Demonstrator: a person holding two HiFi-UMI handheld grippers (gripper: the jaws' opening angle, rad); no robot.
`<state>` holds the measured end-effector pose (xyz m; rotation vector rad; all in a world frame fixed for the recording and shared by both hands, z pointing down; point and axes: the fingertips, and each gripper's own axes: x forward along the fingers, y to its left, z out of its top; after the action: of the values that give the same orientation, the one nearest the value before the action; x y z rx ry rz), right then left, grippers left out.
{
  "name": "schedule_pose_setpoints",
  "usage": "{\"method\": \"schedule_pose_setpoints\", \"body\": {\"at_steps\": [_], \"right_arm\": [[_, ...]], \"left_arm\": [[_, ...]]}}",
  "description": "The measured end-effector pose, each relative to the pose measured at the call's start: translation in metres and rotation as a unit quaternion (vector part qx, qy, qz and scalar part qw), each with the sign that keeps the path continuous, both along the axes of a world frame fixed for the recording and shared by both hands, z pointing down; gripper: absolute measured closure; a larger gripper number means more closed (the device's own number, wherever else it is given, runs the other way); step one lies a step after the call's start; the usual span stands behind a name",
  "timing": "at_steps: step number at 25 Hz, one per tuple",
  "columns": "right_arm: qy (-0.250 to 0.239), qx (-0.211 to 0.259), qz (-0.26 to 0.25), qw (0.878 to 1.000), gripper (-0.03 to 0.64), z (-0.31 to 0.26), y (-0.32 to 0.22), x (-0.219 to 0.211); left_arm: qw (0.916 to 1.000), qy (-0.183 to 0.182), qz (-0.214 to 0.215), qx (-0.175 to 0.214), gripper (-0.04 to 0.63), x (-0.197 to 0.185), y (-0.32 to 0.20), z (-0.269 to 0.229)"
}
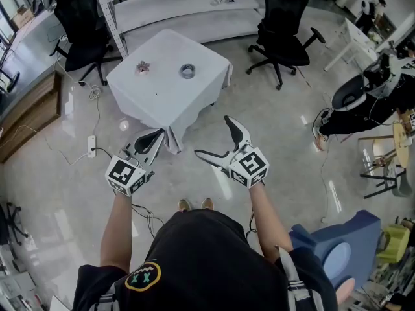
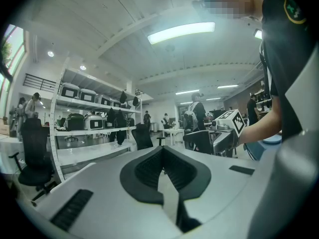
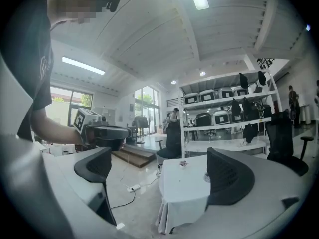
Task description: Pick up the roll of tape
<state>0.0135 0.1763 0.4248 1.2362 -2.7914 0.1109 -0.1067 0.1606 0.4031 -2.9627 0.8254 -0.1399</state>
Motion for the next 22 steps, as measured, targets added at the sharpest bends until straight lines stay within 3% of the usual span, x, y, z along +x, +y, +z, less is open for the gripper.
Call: {"method": "schedule_pose_setpoints", "body": {"at_steps": [22], "right_arm": [[0.011, -0.003, -0.017, 1.000, 0.017, 0.007, -0.001, 0.035]], "left_arm": [[0.9998, -0.003, -0.019, -0.001, 0.580, 0.038, -0.001, -0.003]]}}
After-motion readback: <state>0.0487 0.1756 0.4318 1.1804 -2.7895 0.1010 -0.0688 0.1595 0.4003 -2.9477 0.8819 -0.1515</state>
